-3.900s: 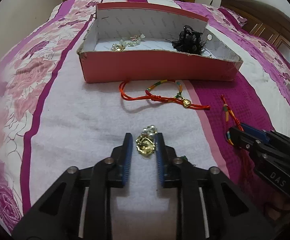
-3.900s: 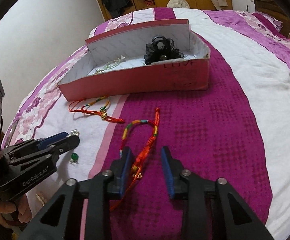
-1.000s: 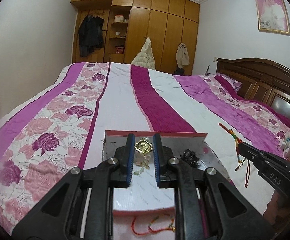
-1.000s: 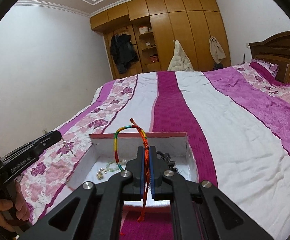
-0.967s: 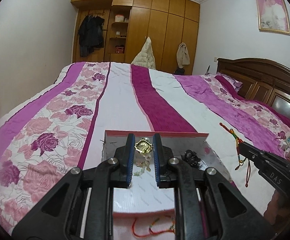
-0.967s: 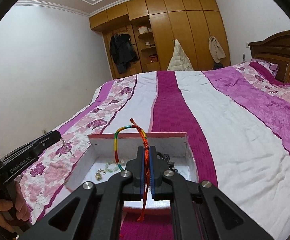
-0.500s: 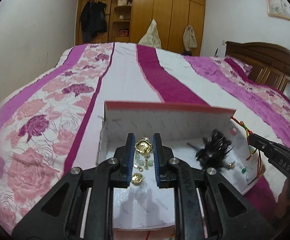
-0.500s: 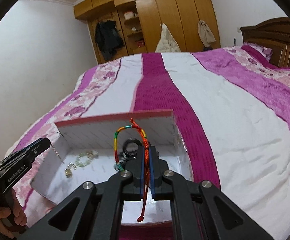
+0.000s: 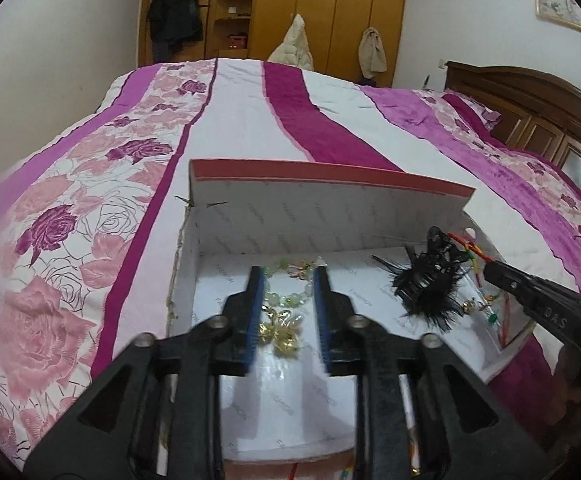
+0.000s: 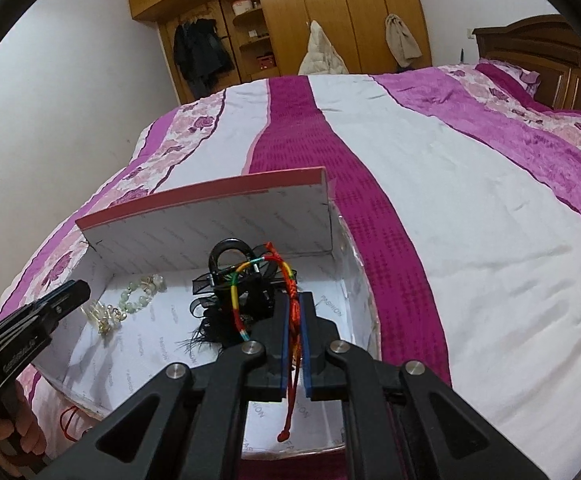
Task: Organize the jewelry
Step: 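Open the left tool to drop the charm while the right tool releases the string bracelet in the box, then move the left tool to the gold pink-flower hair clip while the right tool moves toward the red cord bracelet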
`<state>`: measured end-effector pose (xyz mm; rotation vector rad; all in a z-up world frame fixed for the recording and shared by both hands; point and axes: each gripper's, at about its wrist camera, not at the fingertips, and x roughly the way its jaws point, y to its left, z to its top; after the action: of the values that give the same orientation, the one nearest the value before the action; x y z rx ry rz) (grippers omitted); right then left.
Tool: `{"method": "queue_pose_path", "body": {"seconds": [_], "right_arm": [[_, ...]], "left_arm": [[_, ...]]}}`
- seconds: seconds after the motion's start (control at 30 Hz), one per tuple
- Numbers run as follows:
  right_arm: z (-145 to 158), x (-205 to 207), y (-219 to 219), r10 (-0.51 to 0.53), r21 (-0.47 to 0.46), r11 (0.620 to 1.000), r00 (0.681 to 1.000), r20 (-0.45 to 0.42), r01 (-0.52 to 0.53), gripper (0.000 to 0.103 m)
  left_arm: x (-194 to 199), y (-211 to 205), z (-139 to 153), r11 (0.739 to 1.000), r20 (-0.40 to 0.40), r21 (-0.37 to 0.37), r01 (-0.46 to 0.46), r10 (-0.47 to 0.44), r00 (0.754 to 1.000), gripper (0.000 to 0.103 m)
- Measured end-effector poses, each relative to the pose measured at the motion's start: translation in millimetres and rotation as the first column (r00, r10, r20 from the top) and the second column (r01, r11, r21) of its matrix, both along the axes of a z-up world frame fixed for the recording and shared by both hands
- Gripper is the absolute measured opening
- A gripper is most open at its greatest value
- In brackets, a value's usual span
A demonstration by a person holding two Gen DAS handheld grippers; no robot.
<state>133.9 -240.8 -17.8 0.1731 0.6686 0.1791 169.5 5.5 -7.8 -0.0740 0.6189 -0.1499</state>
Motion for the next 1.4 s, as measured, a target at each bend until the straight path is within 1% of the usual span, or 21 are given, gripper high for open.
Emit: {"method": "queue_pose_path", "body": {"seconds": [0.03, 0.07, 0.1, 0.13, 0.17, 0.33, 0.47, 0.6, 0.73, 0.8, 0.87, 0.93, 1.07, 1.27, 1.4], "right_arm": [[0.6, 0.1, -1.1, -0.005, 0.000, 1.000, 1.000, -0.001, 0.005, 0.012], [1.9, 0.0, -1.7, -0.016, -0.001, 1.000, 1.000, 0.000, 0.016, 0.016], [3.4, -1.2, -2.3, -0.023, 0.003, 1.000, 1.000, 0.004, 0.023, 0.024], [5.0, -2.9, -3.0, -0.026, 0.014, 1.000, 1.000, 0.009, 0.026, 0.030], [6.0, -3.7, -3.7, -0.026, 0.020, 0.999, 1.000, 0.011, 0.026, 0.031], [17.4, -13.7, -5.6, -0.018, 0.043, 0.999, 1.000, 0.014, 0.018, 0.031], [36.0, -35.0, -5.8, 0.007, 0.034, 0.999, 0.999, 0.049, -0.008, 0.031], [51.1, -55.5, -9.8, 0.011, 0.045, 0.999, 0.998, 0.059, -0.014, 0.032], [63.1, -78.1, -15.0, 0.008, 0.068, 0.998, 0.997, 0.078, -0.013, 0.033], [68.5, -89.7, -16.0, 0.003, 0.070, 0.998, 0.997, 0.079, -0.008, 0.033], [72.3, -99.5, -15.5, 0.009, 0.071, 0.997, 0.997, 0.076, -0.015, 0.033], [75.0, -109.5, -14.9, 0.017, 0.070, 0.997, 0.998, 0.067, -0.021, 0.035], [76.9, -128.4, -12.8, 0.035, 0.064, 0.997, 0.998, 0.043, -0.038, 0.037], [67.9, -156.9, -8.0, 0.065, 0.054, 0.997, 0.998, -0.013, -0.064, 0.037], [61.2, -173.2, -5.6, 0.080, 0.039, 0.996, 0.996, -0.035, -0.078, 0.037]], "left_arm": [[-1.2, -0.5, 0.6, 1.000, -0.002, -0.001, 0.003, -0.003, 1.000, 0.032], [-1.7, -0.5, 1.4, 1.000, -0.002, -0.002, 0.004, -0.004, 1.000, 0.033], [-5.2, -1.2, 4.2, 1.000, 0.001, -0.004, 0.005, -0.005, 1.000, 0.035], [-5.3, -0.3, 5.1, 1.000, 0.002, -0.006, 0.006, -0.006, 1.000, 0.037], [-8.0, -0.7, 8.0, 1.000, 0.002, -0.007, 0.007, -0.007, 1.000, 0.037], [-19.6, 0.7, 22.2, 1.000, 0.008, -0.017, 0.014, -0.013, 1.000, 0.037], [-36.0, 1.8, 36.5, 1.000, 0.024, 0.001, -0.002, 0.002, 1.000, 0.037], [-54.2, 4.9, 50.2, 1.000, 0.041, -0.023, -0.007, 0.008, 0.999, 0.037], [-72.9, 2.7, 59.7, 1.000, 0.045, -0.003, -0.012, 0.012, 0.999, 0.038], [-82.3, 3.9, 62.7, 1.000, 0.045, -0.011, -0.014, 0.015, 0.999, 0.038], [-92.7, 5.8, 65.2, 0.999, 0.027, -0.036, -0.010, 0.011, 1.000, 0.038], [-102.6, 6.4, 66.4, 0.999, 0.008, -0.045, -0.006, 0.006, 1.000, 0.038], [-123.4, 6.0, 66.1, 1.000, -0.027, -0.011, -0.004, 0.004, 1.000, 0.038], [-150.7, 14.6, 53.8, 0.999, -0.121, -0.031, -0.006, 0.002, 0.993, 0.038], [-163.8, 16.1, 44.4, 1.000, -0.162, -0.020, -0.016, 0.013, 0.987, 0.038]]}}
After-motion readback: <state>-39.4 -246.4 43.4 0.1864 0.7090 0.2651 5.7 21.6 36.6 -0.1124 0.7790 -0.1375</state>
